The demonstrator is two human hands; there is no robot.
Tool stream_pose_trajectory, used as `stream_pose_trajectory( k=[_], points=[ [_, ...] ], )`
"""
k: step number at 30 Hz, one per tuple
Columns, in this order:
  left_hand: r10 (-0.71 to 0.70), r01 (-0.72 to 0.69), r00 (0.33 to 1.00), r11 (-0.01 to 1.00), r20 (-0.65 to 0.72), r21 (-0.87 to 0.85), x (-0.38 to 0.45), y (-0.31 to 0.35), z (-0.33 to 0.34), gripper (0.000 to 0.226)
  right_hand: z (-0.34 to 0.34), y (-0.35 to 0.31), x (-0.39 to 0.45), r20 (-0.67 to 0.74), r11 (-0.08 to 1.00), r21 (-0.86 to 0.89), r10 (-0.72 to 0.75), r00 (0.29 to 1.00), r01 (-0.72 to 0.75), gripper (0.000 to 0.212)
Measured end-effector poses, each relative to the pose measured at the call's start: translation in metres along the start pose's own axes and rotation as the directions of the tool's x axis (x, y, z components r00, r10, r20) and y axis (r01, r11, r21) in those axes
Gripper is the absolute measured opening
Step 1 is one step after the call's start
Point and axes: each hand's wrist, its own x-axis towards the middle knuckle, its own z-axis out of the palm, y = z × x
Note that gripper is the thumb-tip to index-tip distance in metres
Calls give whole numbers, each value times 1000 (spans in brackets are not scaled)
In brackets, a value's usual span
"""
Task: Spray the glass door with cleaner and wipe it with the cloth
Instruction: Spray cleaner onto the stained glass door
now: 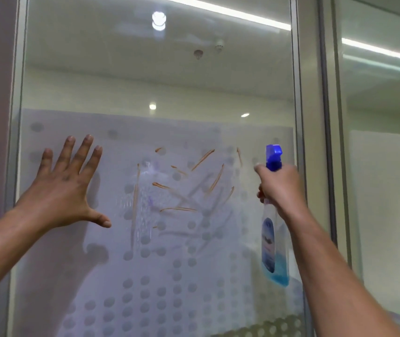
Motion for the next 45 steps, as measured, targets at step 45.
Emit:
stream_pose_trajectory(
  k=[45],
  points=[
    [-3,3,999,1000,39,9,-5,7,-7,173,65,77,-117,96,968,200,137,986,-154,34]
  ],
)
